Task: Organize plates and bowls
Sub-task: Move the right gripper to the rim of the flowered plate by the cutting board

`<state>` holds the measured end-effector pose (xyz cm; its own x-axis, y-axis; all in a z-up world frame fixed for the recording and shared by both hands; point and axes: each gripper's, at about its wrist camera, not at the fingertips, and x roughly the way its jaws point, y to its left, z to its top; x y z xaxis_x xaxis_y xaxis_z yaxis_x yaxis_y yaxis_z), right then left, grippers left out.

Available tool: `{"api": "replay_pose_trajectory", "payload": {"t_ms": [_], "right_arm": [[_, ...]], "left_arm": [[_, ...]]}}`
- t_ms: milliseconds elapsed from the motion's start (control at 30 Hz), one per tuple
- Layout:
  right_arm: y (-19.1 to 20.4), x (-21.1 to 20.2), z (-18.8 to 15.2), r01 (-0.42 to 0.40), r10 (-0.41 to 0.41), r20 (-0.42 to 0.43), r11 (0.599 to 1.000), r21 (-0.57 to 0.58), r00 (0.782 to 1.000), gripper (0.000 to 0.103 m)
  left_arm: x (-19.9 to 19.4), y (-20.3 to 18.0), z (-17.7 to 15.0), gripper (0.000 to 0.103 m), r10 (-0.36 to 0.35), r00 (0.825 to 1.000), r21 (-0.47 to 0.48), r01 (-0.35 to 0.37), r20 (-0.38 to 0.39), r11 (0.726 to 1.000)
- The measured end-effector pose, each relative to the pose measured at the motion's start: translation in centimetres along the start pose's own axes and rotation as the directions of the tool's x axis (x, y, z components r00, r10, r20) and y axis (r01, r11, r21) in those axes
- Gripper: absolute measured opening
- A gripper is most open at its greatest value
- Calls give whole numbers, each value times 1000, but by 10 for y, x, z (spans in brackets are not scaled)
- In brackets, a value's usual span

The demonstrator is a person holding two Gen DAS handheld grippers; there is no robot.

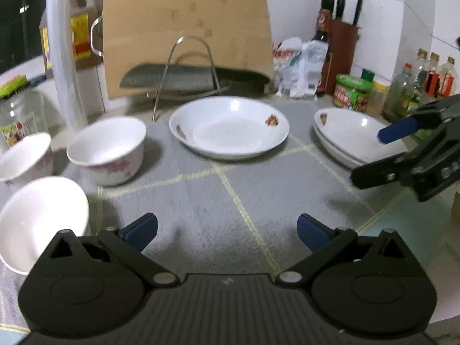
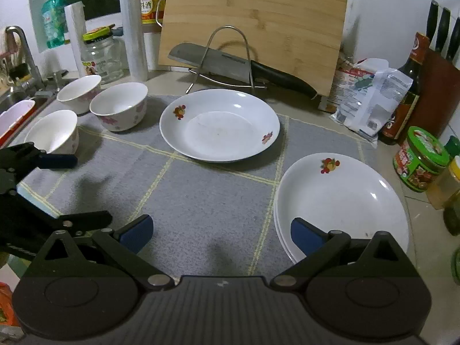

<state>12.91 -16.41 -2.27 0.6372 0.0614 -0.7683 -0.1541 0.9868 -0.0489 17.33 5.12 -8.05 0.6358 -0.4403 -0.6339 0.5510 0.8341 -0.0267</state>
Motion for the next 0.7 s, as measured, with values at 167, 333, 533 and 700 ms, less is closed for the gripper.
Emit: {"api": "replay_pose_trajectory", "payload": {"t_ms": [167, 333, 533, 700], "right_arm": [[-6, 2, 9, 3, -4, -11, 1000, -27, 1000, 103], [-22, 19, 22, -13, 12, -22, 997, -70, 1000, 103], [-44, 41, 41, -64, 61, -32, 992, -104, 998, 103], [-59, 64, 57, -112, 107, -50, 985, -130, 993, 103]], "left_arm": [[18, -4, 0, 102, -13, 1000, -17, 13, -25, 1000], [36, -14, 6, 102, 12, 999, -23, -13, -37, 1000], [62, -20, 20, 102, 60, 997, -31, -62, -40, 998], [85, -21, 26, 102, 82, 994, -57, -86, -76, 995]]}}
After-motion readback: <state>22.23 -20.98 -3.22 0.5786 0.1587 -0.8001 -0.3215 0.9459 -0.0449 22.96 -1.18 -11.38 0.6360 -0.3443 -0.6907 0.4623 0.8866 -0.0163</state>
